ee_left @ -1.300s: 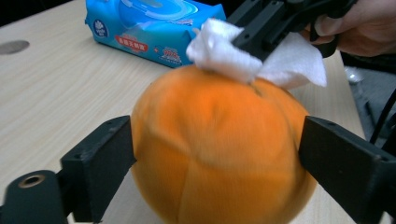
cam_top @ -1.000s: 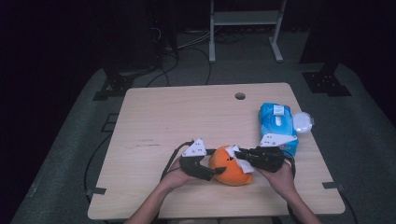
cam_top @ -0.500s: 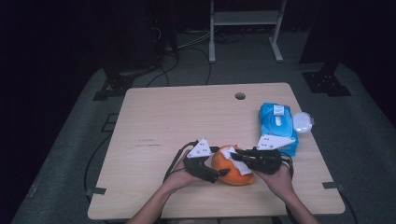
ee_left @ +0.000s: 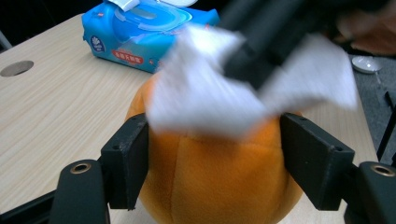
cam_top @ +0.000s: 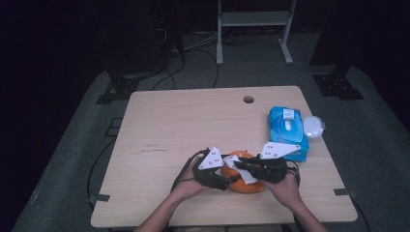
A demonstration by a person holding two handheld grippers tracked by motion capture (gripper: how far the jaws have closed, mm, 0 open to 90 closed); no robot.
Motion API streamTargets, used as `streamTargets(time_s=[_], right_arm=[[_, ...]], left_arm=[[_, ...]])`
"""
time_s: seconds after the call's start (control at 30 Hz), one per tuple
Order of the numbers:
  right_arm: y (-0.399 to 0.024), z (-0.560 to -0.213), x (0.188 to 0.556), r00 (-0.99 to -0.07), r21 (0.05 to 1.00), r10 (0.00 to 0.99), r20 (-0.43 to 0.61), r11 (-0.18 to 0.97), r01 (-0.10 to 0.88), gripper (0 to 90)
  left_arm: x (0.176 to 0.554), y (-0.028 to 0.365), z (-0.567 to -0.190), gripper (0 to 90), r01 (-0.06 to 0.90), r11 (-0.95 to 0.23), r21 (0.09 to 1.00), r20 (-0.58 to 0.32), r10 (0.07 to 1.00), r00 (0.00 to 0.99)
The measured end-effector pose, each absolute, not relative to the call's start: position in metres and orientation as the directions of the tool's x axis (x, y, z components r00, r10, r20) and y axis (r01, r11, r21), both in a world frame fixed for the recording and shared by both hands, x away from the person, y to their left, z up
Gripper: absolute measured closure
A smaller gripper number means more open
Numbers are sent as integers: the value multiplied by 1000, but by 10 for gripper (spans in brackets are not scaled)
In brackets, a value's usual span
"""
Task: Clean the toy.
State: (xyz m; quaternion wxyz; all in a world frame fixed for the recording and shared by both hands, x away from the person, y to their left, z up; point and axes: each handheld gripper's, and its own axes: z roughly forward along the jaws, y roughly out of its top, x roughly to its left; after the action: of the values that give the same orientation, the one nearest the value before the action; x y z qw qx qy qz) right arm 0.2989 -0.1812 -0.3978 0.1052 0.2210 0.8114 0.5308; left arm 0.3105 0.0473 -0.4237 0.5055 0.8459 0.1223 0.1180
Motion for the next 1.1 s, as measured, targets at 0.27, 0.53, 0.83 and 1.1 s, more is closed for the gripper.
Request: streamTargets(time_s=[0.27, 0.53, 0.83, 1.1], right_arm=[[-207, -405, 313, -840, 896, 531, 111, 311, 315, 816], [-194, -408, 299, -872, 885, 479, 95, 361, 295, 815], [-174, -394, 291, -899, 895, 437, 10, 397, 203, 817], [-203, -408, 305, -867, 883, 484, 121, 347, 317, 817]], left_arm=[[312, 51, -427, 210, 120, -438, 891, 25, 311, 950], [316, 58, -432, 236, 227, -397, 889, -95, 324, 941], [296, 46, -425, 313, 35, -481, 876, 101, 254, 962], [302, 49, -424, 179, 99, -459, 883, 38, 279, 960]])
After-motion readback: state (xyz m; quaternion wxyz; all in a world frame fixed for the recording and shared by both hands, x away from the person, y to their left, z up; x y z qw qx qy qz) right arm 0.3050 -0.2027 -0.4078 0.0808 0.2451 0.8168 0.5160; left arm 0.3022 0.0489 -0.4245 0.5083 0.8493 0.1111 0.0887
